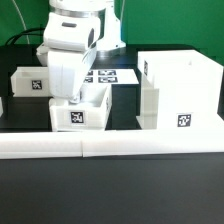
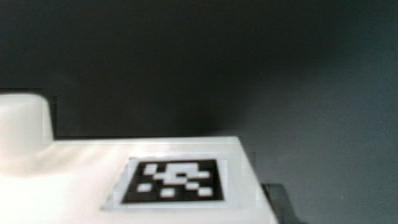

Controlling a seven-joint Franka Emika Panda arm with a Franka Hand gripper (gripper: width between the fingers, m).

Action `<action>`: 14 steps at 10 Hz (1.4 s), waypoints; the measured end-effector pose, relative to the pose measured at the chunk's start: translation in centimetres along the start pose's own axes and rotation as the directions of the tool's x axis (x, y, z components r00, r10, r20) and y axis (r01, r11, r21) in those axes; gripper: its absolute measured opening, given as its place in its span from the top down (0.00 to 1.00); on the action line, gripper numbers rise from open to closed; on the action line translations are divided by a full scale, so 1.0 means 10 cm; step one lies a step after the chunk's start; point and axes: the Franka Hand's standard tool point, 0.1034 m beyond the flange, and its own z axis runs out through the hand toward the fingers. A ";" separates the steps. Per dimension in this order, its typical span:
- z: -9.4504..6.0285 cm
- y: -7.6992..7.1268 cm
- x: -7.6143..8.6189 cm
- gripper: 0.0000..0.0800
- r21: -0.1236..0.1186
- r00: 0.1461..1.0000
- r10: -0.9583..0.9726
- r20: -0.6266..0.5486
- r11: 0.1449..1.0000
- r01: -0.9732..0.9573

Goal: Assemble drawer

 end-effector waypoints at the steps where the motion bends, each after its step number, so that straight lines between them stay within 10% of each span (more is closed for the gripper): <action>1: 0.00 0.00 0.00 0.95 -0.002 1.000 0.001 0.000 1.000 -0.001; 8: 0.01 0.10 0.03 0.95 -0.101 0.999 -0.050 0.011 0.994 0.051; 14: 0.05 0.13 0.06 0.95 -0.093 0.997 -0.070 0.020 0.993 0.071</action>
Offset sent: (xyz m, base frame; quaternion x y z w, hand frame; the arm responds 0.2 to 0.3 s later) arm 0.0112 0.0001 0.0054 0.0011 -0.0157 -0.0651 0.9978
